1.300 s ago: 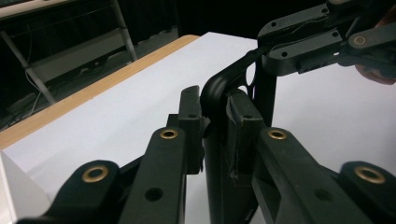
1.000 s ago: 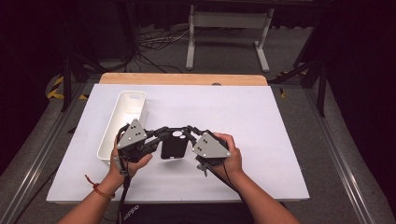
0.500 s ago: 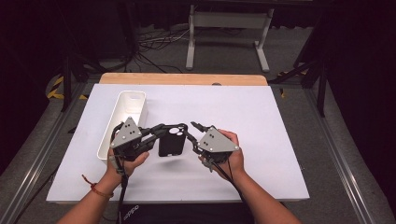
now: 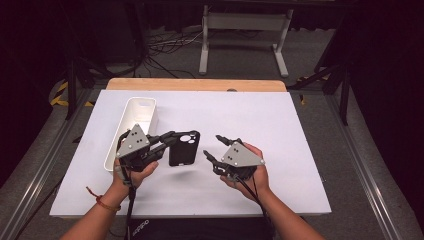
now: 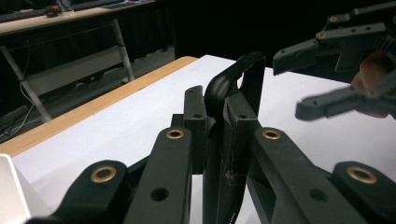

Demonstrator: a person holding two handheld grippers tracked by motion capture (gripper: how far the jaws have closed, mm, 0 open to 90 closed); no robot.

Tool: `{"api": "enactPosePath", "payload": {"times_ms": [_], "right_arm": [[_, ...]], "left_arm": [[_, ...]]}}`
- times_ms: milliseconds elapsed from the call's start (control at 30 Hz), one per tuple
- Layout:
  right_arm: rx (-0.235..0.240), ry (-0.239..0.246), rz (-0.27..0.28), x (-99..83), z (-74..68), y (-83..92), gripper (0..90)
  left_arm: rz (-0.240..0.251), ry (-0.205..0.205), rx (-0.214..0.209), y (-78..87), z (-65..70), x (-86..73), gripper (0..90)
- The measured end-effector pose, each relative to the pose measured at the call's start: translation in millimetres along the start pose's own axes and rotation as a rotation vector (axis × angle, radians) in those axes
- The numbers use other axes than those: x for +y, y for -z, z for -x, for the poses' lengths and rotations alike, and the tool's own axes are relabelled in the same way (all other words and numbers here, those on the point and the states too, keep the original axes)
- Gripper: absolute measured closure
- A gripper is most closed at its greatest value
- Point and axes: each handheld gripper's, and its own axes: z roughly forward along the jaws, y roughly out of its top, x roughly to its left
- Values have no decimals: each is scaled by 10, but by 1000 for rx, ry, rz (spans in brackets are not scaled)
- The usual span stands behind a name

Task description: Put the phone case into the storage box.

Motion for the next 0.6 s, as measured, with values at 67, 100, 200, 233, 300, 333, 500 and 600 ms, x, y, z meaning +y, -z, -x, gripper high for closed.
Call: {"api": "enactPosePath", "payload": {"times_ms": [67, 100, 200, 233, 300, 333, 500, 600], "right_arm": [[3, 6, -1, -55, -5, 24, 356], [7, 8, -3, -80, -6, 37, 333], [8, 5, -17, -155, -3, 81, 276], [4, 3, -19, -185, 2, 103, 250], [-5, -6, -31, -243, 19, 154, 216], [-5, -6, -31, -243, 19, 154, 216], [-23, -31, -41, -339, 83, 275, 175], [-37, -39, -58, -412, 105, 336, 161]], "left_arm": [[-3, -1, -2, 11, -3, 3, 822], [0, 1, -3, 13, -2, 4, 821], [13, 0, -7, 21, -4, 9, 821], [16, -1, -6, 21, -4, 14, 821], [19, -3, -14, 28, 1, 28, 821], [19, -3, -14, 28, 1, 28, 821], [37, -3, -27, 49, -3, 78, 822], [46, -5, -28, 54, -10, 90, 821]]}}
